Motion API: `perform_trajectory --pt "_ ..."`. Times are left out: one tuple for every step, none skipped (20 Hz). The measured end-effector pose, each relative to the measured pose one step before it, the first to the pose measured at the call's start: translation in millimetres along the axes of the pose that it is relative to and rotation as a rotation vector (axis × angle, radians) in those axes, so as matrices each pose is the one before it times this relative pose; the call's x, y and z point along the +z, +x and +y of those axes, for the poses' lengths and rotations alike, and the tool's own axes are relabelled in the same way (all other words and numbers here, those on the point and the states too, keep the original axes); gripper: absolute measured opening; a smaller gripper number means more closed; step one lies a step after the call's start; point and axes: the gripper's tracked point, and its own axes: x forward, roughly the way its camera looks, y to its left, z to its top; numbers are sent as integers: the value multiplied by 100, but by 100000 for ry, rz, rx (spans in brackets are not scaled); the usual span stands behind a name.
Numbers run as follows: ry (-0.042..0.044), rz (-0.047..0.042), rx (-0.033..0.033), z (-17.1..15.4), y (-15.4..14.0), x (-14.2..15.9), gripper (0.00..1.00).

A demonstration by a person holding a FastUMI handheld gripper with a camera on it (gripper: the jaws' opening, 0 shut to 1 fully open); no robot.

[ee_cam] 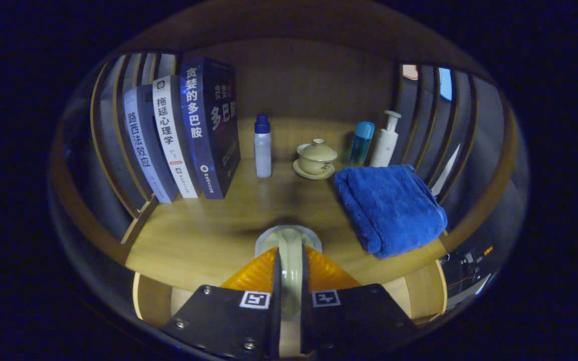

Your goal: Pull open the drawer, take out the items inside it, and place them on the countertop above the cabinet.

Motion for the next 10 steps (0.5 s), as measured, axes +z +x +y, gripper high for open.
perform_trajectory --pt "365 -803 1124 132 534 332 16" --pt "988 -981 664 120 654 247 16" --pt "612 -638 789 204 453 228 16" --pt "353 -943 513 120 340 204 16" --pt "834 -1071 317 123 502 319 16" --pt "1256 -1000 199 184 473 264 16" --pt "1165 -1090 660 278 489 345 16" --pt "761 -713 710 147 277 189 16" --pt "658 -296 -118 -75 95 92 16" --pt "292 -629 -557 -163 49 98 16"
